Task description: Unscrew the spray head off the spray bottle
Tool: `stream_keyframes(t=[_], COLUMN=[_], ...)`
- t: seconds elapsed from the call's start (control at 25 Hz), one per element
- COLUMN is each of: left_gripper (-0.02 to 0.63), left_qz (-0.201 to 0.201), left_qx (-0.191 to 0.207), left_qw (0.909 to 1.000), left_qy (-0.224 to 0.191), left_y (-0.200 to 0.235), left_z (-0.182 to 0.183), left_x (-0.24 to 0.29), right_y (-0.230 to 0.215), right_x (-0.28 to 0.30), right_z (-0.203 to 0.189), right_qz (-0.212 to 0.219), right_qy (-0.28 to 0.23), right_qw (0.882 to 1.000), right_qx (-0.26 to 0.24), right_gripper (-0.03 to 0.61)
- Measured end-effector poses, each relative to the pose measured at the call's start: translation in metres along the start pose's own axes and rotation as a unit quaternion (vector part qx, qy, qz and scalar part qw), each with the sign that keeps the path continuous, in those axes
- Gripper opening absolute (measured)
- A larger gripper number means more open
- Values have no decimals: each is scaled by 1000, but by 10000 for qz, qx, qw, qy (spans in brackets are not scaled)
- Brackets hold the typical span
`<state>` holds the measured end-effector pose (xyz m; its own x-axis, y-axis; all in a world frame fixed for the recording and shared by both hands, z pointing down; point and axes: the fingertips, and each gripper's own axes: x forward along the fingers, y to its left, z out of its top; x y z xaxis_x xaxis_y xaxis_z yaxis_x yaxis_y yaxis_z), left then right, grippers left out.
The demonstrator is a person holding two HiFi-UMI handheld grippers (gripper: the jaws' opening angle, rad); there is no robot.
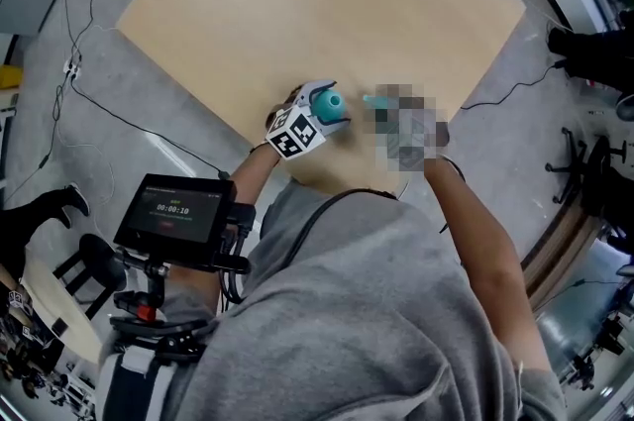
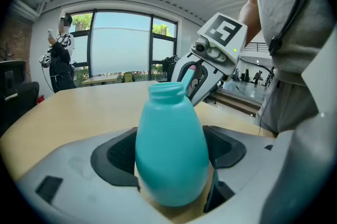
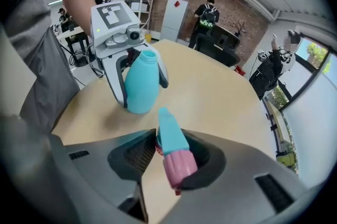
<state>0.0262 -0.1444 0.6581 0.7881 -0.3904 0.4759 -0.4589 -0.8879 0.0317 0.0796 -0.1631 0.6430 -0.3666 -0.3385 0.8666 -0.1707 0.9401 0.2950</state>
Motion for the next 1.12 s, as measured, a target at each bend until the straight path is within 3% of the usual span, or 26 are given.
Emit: stream_keyframes(t=[0.16,0.44,0.72,0.96,1.12], left_gripper=[376,376,377,377,376], left_qz=[-104,-297,-349,-307,-131], left_qx=[-67,-124,-162,-169,-127], left_qw=[9999,9993,9989,9984,9969], left_qy=[-56,-206,-274,-432,-761], left_y=[-4,-11,-9,-7,1], left_z=[2,12,14,25,50], left_x=[0,-5,-13,-25,-46], right_y=[27,41,39,17,-14], right_x=[18,22,15,-2,-27], right_z=[-6,-5,-7,-8,-2], right_qz=[343,835,1005,769,396], right_qy=[85,-151,-373,-581,-1017], right_qw=[9994,9933,9852,9748,9591], right_qx=[2,785,1336,2012,2612], right_gripper=[138,144,251,252,252])
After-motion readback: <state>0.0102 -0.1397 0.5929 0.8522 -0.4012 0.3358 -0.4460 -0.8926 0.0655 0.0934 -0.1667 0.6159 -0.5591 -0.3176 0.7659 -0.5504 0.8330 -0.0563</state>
